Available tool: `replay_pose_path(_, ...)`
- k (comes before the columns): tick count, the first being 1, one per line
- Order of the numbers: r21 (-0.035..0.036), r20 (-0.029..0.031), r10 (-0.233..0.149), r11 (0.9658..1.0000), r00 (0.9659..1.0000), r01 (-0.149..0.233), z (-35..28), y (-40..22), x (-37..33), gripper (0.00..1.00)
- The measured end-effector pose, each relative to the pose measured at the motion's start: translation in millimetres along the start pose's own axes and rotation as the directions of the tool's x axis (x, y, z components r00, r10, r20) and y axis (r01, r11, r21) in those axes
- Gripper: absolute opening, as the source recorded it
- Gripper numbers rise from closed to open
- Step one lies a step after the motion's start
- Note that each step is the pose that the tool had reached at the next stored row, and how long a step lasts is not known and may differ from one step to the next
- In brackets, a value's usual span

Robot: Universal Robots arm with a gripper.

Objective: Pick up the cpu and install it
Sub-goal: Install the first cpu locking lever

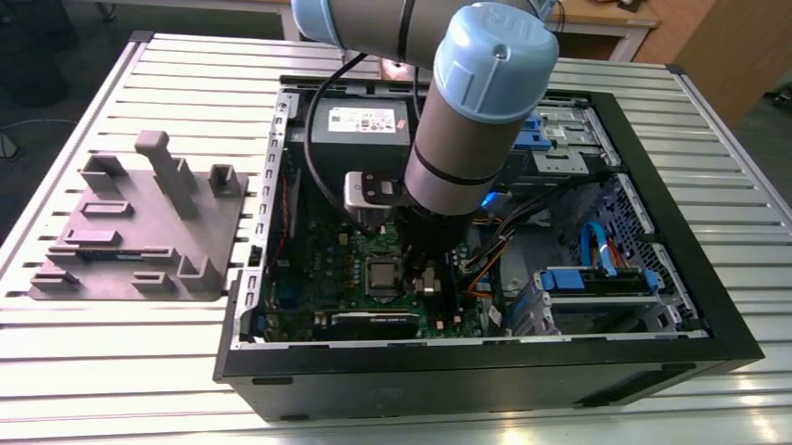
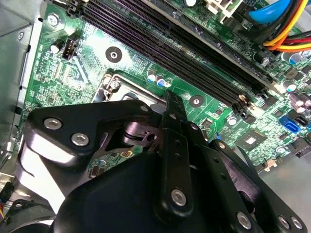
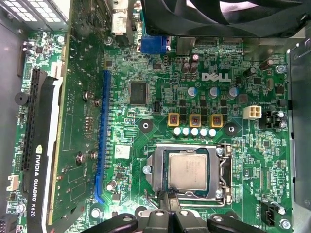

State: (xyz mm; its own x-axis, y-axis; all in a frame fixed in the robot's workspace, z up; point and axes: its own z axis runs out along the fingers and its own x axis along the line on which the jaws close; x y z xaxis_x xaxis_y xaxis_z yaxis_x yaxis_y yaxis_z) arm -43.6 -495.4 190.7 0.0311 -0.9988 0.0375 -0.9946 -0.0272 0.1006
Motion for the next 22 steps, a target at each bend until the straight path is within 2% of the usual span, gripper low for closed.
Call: replay_pose_path(22, 0.0004, 0.0003, -0.005, 1.0000, 1.0000, 0.005, 1.8, -7.6, 0.1, 0.10)
